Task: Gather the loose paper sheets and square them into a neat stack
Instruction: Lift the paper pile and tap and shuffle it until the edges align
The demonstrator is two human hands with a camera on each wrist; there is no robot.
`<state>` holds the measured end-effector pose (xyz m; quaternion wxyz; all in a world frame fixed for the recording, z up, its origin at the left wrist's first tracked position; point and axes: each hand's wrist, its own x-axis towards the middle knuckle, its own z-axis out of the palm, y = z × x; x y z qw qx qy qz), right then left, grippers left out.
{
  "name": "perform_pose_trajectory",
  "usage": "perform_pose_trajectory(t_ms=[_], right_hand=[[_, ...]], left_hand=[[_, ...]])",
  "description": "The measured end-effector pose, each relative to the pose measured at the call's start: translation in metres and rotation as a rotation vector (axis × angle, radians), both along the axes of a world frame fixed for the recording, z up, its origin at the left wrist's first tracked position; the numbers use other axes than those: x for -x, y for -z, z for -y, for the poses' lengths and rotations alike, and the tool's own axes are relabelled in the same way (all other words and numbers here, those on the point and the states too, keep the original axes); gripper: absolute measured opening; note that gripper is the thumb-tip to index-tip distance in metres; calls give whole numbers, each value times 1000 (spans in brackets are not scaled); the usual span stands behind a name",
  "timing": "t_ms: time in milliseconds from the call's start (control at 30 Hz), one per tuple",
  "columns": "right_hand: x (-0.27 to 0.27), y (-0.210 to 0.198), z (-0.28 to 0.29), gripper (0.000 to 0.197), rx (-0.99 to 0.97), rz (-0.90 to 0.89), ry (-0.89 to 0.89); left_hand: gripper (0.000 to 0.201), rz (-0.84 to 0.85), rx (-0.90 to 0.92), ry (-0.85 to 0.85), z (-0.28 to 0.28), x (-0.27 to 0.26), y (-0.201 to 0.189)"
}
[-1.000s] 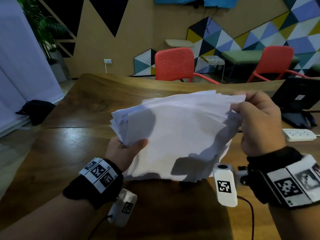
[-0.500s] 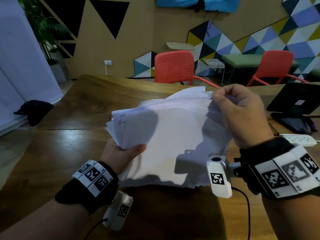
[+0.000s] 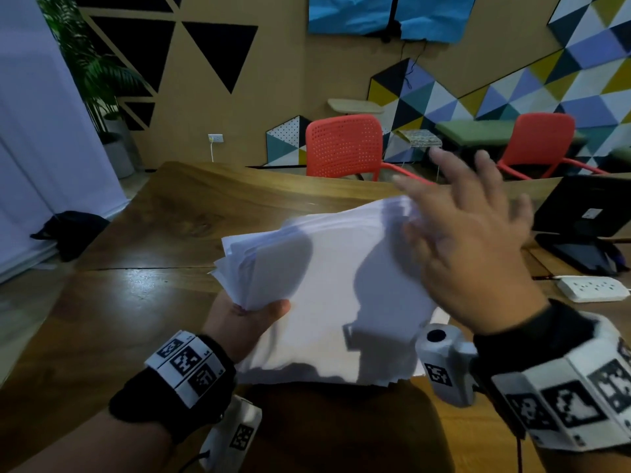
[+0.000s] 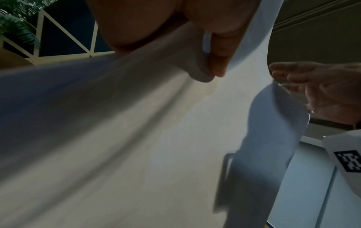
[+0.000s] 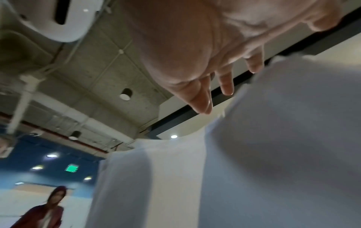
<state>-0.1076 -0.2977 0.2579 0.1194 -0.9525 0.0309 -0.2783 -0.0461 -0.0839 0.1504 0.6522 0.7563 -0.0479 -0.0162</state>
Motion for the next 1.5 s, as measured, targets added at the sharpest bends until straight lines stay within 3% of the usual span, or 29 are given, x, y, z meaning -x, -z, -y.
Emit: perform_pose_trajectory(t_ms=[133,300,400,567,700,800,933,1033,1200,1333,1400,1467,1500], right_hand=[[-3,15,-32,50,295,-32,-132],[-5,28,-69,61,241,-12,-245],[-6,26,-74,63,217,-30,-287],[-9,14,-43,62,347,-85,-148],[-6,0,-21,42,347,-216,-76],[-7,-2,-15,15,388,-143,-76],[-11,-7,-21,15,473,-54,-164],[-15,-7,-30,13,459,-149,-319],[-25,-15,-29,7,331,-260,-316],[-28,-18,4,12,19,-189,-353],[-29,-18,28,28,-199,-152,-389],[-23,-18,47,39,-445,-154,-437],[-20,-16,55,35,-561,-140,-461]], left_hand=[[34,-26,44,15,-5,-3,4],[41,17,76,88,-4,-1,1],[36,12,-9,71,-3,4,-3],[24,-89,2,16,-7,3,0],[27,-76,-27,5,-4,6,2],[28,-57,-67,35,-1,7,-3],[38,-5,-60,61,4,14,-13],[37,2,-81,21,8,15,-14],[38,56,-242,10,10,8,-14],[37,-25,-552,105,-12,-11,6],[34,-74,-615,96,-30,-18,10],[29,-138,-535,20,-49,-25,13],[27,-193,-376,2,-57,-29,15]])
